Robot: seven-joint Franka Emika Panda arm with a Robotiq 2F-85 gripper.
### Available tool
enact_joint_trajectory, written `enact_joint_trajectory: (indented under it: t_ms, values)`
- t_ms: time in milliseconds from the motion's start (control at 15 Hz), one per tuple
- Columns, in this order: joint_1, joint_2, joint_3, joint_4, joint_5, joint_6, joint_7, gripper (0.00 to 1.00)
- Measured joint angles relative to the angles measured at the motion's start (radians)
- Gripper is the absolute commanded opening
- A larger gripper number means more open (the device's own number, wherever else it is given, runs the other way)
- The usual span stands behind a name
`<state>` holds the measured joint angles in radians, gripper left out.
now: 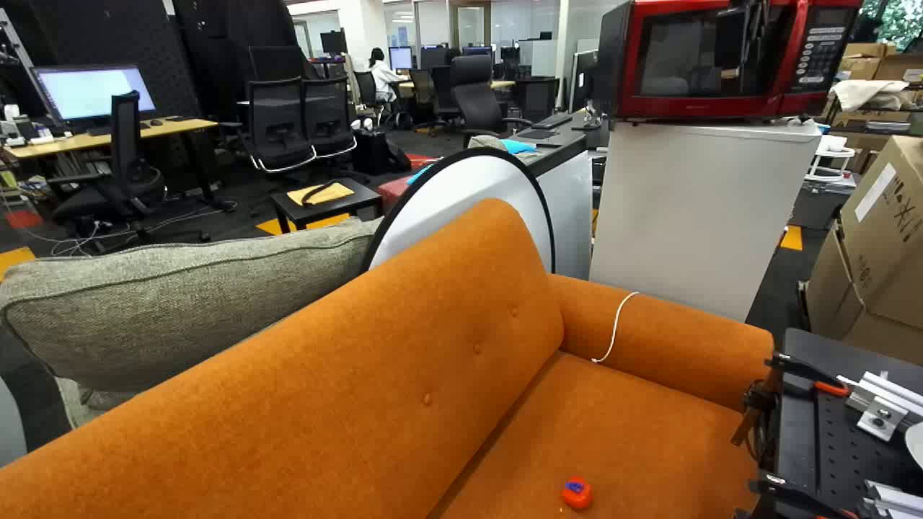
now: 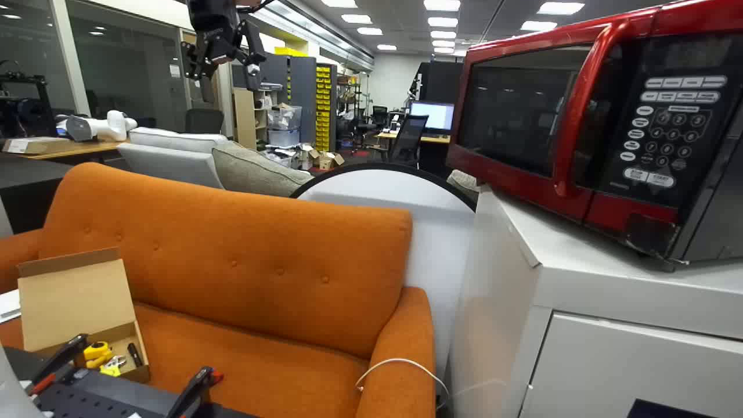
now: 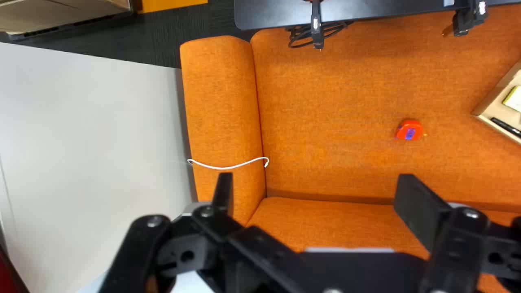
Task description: Take the red block and put it in the box
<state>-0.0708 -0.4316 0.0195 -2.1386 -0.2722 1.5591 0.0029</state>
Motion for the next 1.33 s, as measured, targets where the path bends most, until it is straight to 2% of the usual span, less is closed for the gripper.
enact_joint_trajectory:
  t_ms: [733,933,1067,1333]
  values:
    - [0.001,0.0,0.0,-0.001,0.0,0.0,0.002,1.0]
    - [0.015,0.008,0.007,-0.022,-0.033,0.023,0.048,1.0]
    - [0.029,0.033,0.026,-0.054,-0.056,0.111,0.109,1.0]
    - [0.069,0.12,0.08,-0.134,-0.087,0.372,0.245,1.0]
